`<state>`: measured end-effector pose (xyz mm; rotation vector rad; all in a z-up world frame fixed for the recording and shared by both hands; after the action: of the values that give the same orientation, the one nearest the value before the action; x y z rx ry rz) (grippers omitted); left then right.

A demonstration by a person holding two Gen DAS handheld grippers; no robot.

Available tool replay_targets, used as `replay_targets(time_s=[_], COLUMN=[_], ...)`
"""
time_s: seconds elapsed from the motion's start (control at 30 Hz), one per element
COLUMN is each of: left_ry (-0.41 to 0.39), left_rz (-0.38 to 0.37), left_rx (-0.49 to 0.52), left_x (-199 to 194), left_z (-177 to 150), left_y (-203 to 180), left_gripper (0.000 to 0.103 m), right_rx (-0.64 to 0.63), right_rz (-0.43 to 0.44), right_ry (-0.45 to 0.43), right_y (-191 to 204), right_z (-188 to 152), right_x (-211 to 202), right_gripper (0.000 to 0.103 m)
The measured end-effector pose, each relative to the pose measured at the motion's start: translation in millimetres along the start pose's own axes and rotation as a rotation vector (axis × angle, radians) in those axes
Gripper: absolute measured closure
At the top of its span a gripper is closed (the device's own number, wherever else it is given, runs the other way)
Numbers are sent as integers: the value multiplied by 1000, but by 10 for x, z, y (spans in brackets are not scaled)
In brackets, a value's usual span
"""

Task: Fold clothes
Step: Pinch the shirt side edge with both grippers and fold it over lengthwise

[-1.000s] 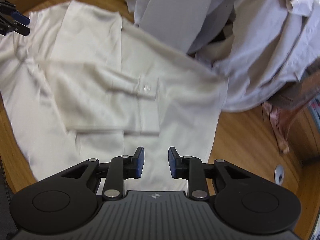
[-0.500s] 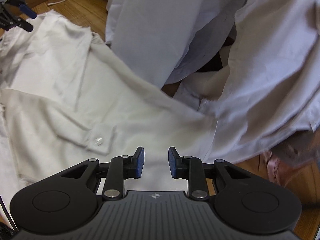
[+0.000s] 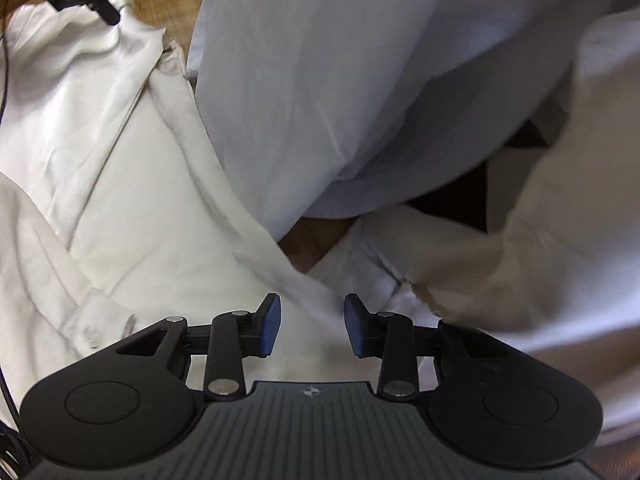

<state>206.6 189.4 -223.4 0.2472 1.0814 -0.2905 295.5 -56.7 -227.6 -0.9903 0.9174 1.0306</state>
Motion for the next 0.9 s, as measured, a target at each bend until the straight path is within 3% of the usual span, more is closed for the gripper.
replay_targets(time_s=[0.27,0.33,0.4,0.67,0.9], left_ry=[48,55,47,-64,-135], left_rz=[-62,-59,-59,0,53], left_rx=[57,59,54,31,80], left_x=[147,170,157,-276,-819], left_z=[-47,-77,-111,-175,-312], left_y=[-26,-28,-33,-106,-400], left_gripper=[58,76,93,97,97], right_rx=[-68,-61,-63,16,69], right_rz=[86,106,101,-30,-156], right_ry=[26,23,19,-50,-108], right_y=[-56,-66,-46,121,555], right_z=[77,77,69,-36,-238], right_x=[162,159,136,-327,-910], right_gripper=[65,90,99,101,101])
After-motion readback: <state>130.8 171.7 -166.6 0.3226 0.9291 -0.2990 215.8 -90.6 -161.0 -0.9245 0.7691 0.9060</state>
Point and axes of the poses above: each gripper's, at about its wrist camera, not at the fingertips, and x roughly the way its jaws point, y to its left, z to its top, the point moved 6 cm from there along x, roughly the way its jaws point, and after that the axes turned 1 degree about y, right-handed, at the moved point
